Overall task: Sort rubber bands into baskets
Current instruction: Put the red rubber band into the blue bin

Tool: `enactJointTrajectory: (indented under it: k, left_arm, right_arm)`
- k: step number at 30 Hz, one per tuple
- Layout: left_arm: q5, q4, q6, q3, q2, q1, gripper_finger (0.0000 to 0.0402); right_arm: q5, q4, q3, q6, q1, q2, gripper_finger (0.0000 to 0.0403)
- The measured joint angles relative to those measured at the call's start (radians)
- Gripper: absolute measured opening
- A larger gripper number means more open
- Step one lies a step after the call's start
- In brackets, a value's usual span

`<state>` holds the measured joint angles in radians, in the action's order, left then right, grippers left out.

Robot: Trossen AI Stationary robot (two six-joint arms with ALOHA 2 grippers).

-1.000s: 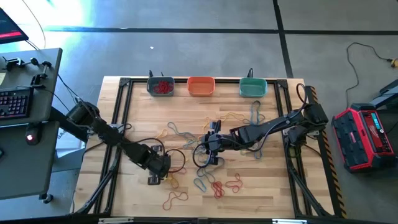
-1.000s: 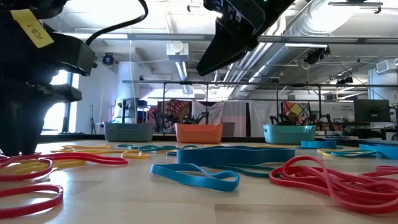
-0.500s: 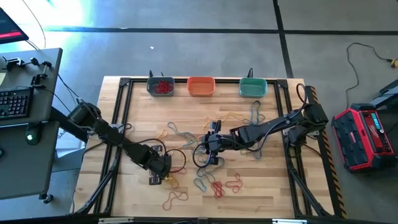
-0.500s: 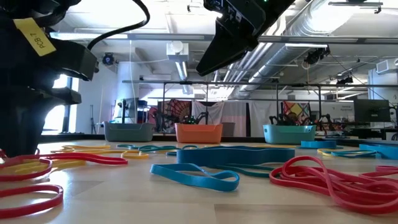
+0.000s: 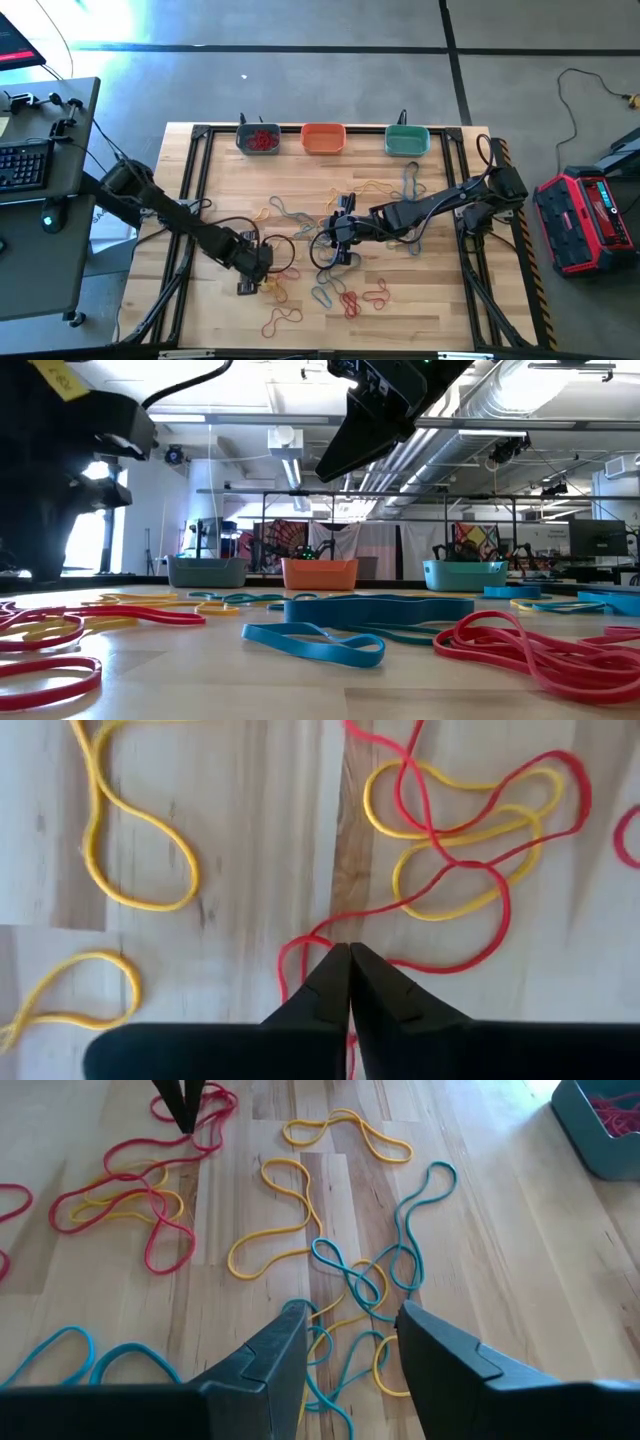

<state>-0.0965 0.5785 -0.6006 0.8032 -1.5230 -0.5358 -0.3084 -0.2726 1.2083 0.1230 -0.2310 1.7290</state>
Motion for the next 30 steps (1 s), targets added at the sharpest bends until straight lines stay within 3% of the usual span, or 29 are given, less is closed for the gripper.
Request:
enactJointTrajectory:
  k: [9, 13, 18, 24, 30]
  left_arm:
    - [0.012, 0.001, -0.051, 0.0, -0.071, 0.0, 0.0073]
    - [0.006, 0.0, -0.069, 0.0, -0.083, 0.0, 0.0086]
    - [0.006, 0.0, -0.071, 0.001, -0.083, 0.0, 0.0071]
    - [0.005, 0.002, -0.061, 0.001, -0.081, 0.0, 0.0006]
    - [0.01, 0.003, -0.052, 0.001, -0.062, 0.0, 0.0001]
  right_arm:
    - [0.0, 0.0, 0.0, 0.0, 0.0, 0.0, 0.0144]
    - [0.0, 0.0, 0.0, 0.0, 0.0, 0.0, 0.0144]
    - [0.0, 0.0, 0.0, 0.0, 0.0, 0.0, 0.0144]
    - [0.0, 0.0, 0.0, 0.0, 0.0, 0.0, 0.0144]
    - [0.0, 0.0, 0.0, 0.0, 0.0, 0.0, 0.0144]
